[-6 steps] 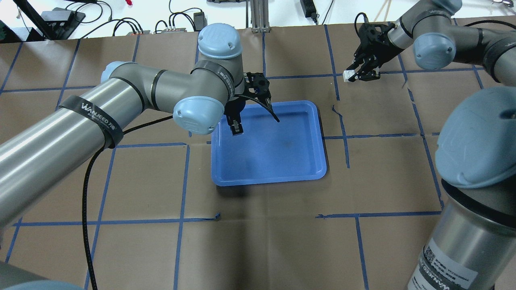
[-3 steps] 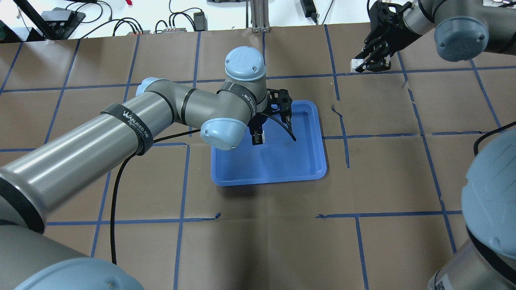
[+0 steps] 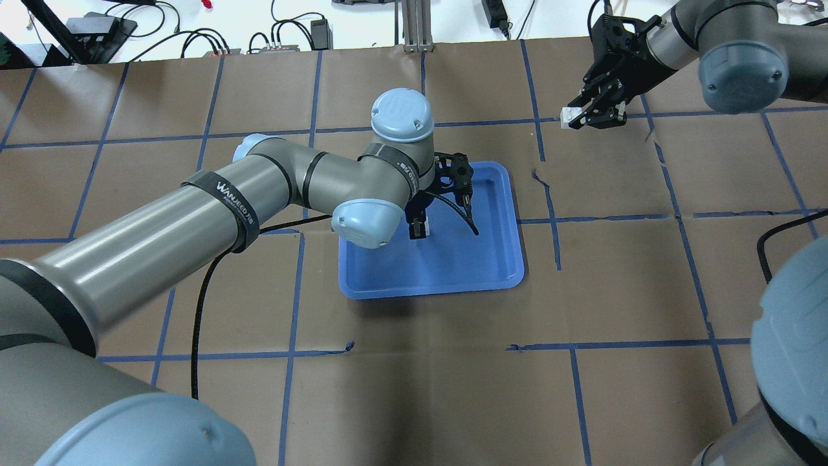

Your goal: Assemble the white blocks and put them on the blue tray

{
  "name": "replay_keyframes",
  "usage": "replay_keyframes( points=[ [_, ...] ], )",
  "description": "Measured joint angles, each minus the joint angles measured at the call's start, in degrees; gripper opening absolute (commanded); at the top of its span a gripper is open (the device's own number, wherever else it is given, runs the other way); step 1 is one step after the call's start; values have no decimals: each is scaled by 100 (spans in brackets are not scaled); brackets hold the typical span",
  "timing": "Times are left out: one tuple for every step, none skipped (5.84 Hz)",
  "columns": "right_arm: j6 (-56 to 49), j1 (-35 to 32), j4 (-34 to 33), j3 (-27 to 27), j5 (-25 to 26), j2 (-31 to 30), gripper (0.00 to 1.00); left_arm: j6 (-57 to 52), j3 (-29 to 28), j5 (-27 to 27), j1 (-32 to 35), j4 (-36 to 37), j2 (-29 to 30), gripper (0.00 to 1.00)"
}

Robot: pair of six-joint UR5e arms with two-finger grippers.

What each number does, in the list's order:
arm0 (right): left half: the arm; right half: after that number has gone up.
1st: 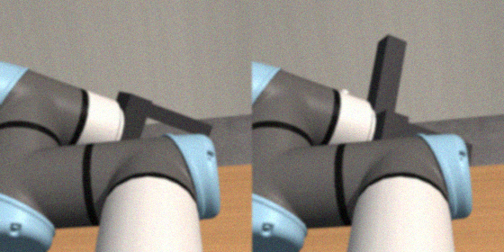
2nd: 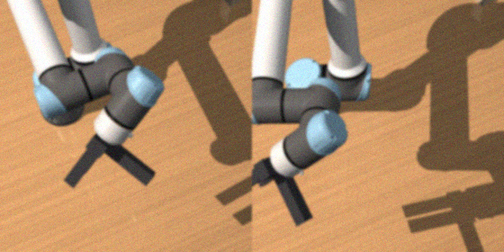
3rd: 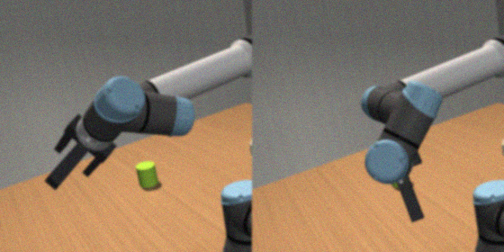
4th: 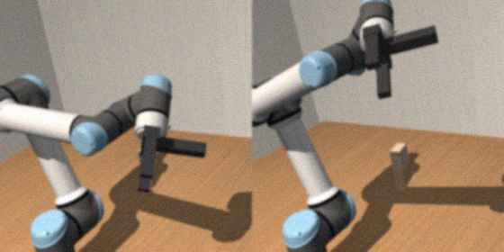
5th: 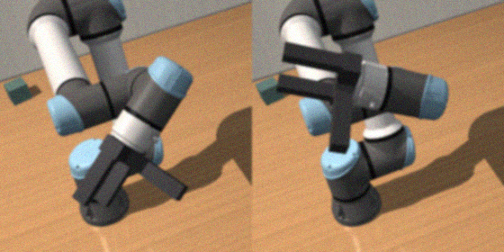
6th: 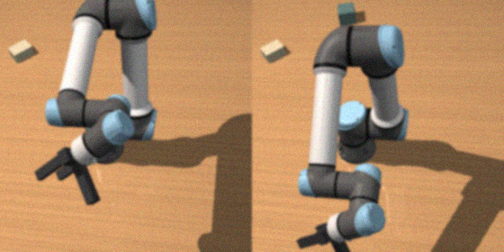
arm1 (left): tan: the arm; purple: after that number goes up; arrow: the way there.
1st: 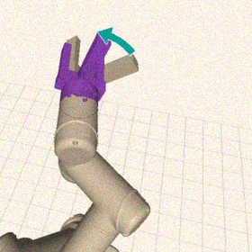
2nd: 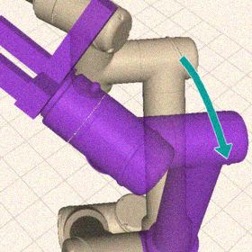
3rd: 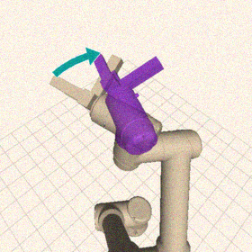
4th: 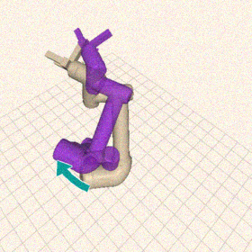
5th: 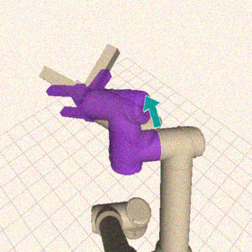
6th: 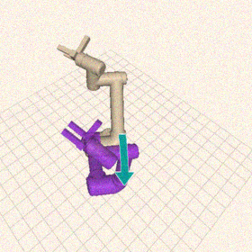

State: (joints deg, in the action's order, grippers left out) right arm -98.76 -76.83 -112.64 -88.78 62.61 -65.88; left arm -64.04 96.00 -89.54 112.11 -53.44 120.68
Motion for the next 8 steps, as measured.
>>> replay_keyframes(
  points=[
    [9,-5,6,-4,-10,-2,28,4,61,-7,8,15,-7,59],
    [19,-6,12,-10,-20,-3,28,5,106,-7,11,49,-13,76],
    [22,-11,11,-29,-32,-7,28,8,126,-1,12,76,-17,83],
    [23,-14,8,-65,-45,-14,28,12,132,4,12,82,-31,83],
    [29,-22,6,-113,-52,-32,28,7,94,-1,11,50,-102,83],
    [112,-43,4,-180,-58,-64,28,-11,2,-3,-10,-167,-333,83],
    [255,-109,0,-278,-62,-112,28,-18,-163,17,-48,-724,-744,83],
    [415,-288,-8,-414,-64,-195,28,-12,-456,38,-80,-1600,-1221,83]
  ],
)
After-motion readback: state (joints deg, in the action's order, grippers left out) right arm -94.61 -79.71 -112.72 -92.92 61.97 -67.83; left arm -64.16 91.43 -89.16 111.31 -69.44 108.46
